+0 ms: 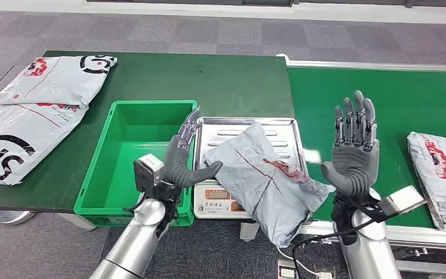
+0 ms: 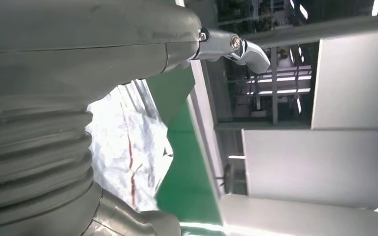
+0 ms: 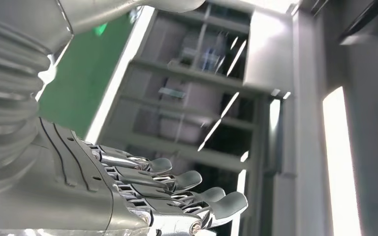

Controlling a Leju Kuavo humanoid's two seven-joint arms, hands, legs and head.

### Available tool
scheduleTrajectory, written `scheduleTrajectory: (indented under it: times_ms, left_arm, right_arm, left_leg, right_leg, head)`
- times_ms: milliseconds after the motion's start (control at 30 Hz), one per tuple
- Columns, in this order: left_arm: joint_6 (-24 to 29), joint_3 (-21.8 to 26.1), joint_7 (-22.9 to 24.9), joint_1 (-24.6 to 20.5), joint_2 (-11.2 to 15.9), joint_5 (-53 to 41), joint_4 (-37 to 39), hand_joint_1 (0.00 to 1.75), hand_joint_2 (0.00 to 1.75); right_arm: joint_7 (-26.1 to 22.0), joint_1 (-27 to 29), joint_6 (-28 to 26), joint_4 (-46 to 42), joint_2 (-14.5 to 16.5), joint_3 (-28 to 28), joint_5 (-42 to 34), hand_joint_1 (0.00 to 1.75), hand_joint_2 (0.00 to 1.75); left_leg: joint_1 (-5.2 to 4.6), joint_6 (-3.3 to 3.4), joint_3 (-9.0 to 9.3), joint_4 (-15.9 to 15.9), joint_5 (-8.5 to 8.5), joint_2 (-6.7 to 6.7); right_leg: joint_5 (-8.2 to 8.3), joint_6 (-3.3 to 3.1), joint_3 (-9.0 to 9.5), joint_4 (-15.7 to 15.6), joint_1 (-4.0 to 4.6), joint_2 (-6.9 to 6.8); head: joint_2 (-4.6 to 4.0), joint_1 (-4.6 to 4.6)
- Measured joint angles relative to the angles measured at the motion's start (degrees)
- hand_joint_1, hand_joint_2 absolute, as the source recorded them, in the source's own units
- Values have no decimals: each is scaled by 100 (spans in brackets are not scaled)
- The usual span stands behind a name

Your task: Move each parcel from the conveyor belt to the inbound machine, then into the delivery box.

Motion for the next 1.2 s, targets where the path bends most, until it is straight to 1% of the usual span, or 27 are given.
scheduleTrajectory:
  times_ms: [67,200,267,333,367,500,600,700,767,867,933,1033,1067,1167,1200]
  left_arm:
    - [120,-155,1,-127,-40,-150,161,0,175]
    - [309,-457,0,-374,-188,-397,570,0,175]
    - [417,-608,10,-606,-300,-604,949,0,175]
    - [461,-810,129,-867,-442,-859,1384,0,175]
    - [428,-921,265,-976,-502,-980,1565,0,175]
    - [145,-1564,1143,-1277,-631,-1178,2130,0,175]
    - [-90,-2121,1676,-1420,-639,-1013,2358,0,175]
    - [-342,-2681,2094,-1497,-640,-810,2530,0,175]
    - [-487,-2976,2350,-1525,-640,-705,2612,0,175]
    - [-673,-3372,2879,-1603,-640,-616,2745,0,175]
    - [-714,-3600,3072,-1671,-639,-588,2821,0,175]
    - [-667,-3819,3139,-1747,-638,-523,2920,0,175]
    - [-632,-3875,3151,-1768,-638,-512,2955,3,175]
    - [-522,-4005,3163,-1811,-638,-479,3032,134,175]
    - [-463,-4028,3154,-1817,-638,-439,3054,175,175]
  right_arm:
    - [0,-10,139,-185,10,10,62,0,175]
    - [0,-40,200,-417,32,65,124,0,175]
    - [0,-97,205,-500,36,131,122,0,175]
    - [0,-184,242,-566,52,208,105,0,175]
    - [0,-217,273,-588,63,232,92,0,175]
    - [0,-288,387,-675,85,256,61,0,175]
    - [0,-289,403,-740,87,264,71,0,175]
    - [0,-233,393,-809,87,264,92,0,175]
    - [0,-198,374,-841,87,264,119,0,175]
    - [0,-114,327,-883,85,264,184,0,175]
    - [0,-52,302,-909,85,264,211,0,175]
    - [0,34,287,-945,83,264,239,0,175]
    - [0,64,285,-956,82,264,250,0,175]
    - [0,131,277,-990,79,264,275,0,175]
    - [0,151,272,-1002,78,264,288,0,175]
  left_leg:
    - [0,1,0,0,1,-1]
    - [-1,2,0,0,1,-2]
    - [-2,3,-1,1,2,-4]
    - [-2,3,1,1,3,-5]
    - [-3,3,2,1,3,-4]
    - [-3,3,3,1,3,-3]
    - [-3,2,4,1,2,0]
    - [-3,2,4,1,1,-2]
    - [-3,2,4,0,1,-1]
    - [-2,2,4,0,1,-3]
    - [-2,2,6,0,0,-4]
    - [-2,3,12,0,0,-3]
    - [-2,3,15,0,0,-3]
    - [-2,3,22,0,0,0]
    - [-2,3,24,0,0,0]
  right_leg:
    - [1,1,2,0,0,-2]
    - [2,2,4,0,-1,-2]
    - [3,4,4,0,-2,-5]
    - [4,4,6,0,-2,-5]
    - [4,4,7,0,-2,-4]
    - [4,5,7,0,-3,-2]
    - [4,4,5,0,-3,2]
    - [4,4,5,0,-2,1]
    - [3,4,5,0,-2,1]
    - [2,4,8,0,-2,-2]
    - [1,4,12,0,-2,-4]
    - [1,4,19,-1,-2,-3]
    - [1,4,21,-1,-2,-3]
    - [2,4,26,-1,-2,-1]
    - [2,4,29,-2,-2,-1]
  head:
    - [0,0]
    - [0,0]
    - [0,0]
    - [0,0]
    - [0,0]
    - [0,1]
    - [0,0]
    - [0,0]
    - [0,0]
    - [0,0]
    - [0,0]
    - [0,0]
    - [0,0]
    - [0,0]
    - [0,0]
